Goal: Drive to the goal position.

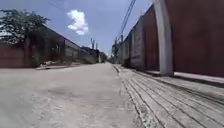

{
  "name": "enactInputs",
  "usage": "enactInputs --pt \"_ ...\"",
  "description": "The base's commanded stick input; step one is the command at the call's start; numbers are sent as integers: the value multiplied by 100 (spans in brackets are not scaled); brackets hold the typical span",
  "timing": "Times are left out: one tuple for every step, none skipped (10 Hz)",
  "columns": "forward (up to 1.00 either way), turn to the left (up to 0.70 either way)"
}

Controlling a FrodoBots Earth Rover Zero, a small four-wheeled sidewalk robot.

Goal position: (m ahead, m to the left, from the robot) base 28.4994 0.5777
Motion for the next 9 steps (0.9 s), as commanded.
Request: enactInputs --pt "100 0" --pt "100 0" --pt "100 0" --pt "100 0" --pt "100 -2" --pt "100 -2" --pt "100 0" --pt "100 0" --pt "100 0"
